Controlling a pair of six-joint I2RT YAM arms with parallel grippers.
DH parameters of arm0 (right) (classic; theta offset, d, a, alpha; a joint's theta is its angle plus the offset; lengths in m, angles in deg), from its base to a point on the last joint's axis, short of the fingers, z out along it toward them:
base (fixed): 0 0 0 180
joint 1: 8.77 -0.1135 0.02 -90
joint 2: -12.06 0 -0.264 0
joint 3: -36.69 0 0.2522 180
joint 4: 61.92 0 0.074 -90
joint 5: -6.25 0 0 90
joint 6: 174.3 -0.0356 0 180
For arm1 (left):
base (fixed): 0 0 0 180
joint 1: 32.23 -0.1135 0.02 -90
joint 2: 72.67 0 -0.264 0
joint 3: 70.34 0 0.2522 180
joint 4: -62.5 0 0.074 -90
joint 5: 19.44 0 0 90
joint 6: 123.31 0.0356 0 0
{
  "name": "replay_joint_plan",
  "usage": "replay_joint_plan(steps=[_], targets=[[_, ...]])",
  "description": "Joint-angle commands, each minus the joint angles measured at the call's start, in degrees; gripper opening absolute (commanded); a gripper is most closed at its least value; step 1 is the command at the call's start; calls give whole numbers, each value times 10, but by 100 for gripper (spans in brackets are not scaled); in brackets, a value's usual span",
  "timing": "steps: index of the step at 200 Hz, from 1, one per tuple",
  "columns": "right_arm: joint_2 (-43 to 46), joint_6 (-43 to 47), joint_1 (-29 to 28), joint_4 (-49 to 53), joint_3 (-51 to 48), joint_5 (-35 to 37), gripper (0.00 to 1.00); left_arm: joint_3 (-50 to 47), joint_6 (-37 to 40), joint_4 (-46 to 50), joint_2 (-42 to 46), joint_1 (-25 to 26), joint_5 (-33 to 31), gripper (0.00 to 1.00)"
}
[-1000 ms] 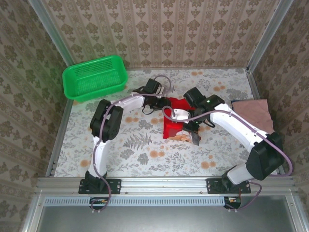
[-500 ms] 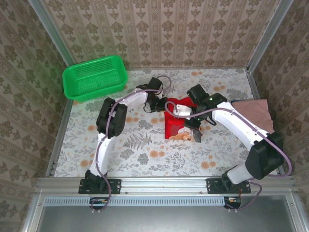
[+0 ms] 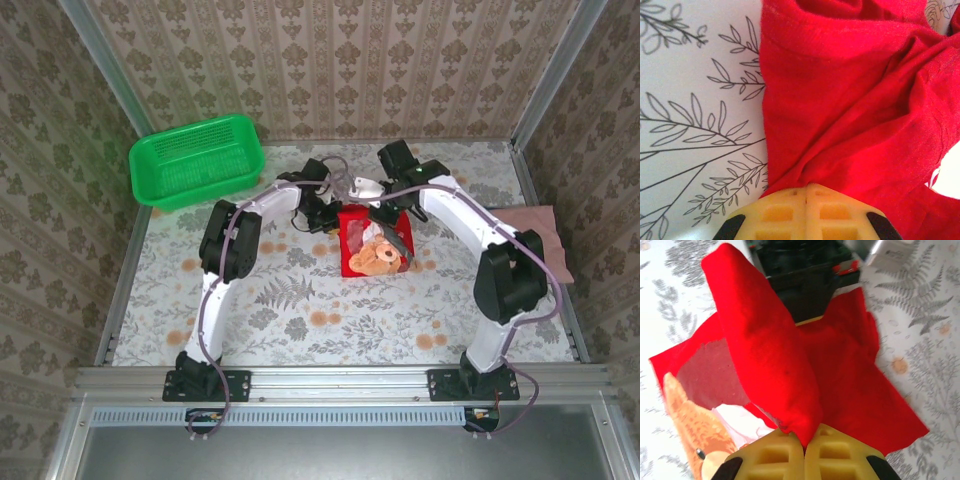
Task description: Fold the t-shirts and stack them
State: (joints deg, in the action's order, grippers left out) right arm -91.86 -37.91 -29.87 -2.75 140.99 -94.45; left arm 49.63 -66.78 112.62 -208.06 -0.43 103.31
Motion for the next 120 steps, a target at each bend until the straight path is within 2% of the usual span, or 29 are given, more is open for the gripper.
replay_joint_plan(steps=[1,71,120], targets=[[-39,10,9,-33,44,7,0,-4,-5,58,-43,0,-14,0],[-121,-10,23,-54,90,21,0,-5,6,68,-44,-3,-12,0],[-123,-23,31,-69,76,47,0,-12,12,68,-39,-7,-13,0]])
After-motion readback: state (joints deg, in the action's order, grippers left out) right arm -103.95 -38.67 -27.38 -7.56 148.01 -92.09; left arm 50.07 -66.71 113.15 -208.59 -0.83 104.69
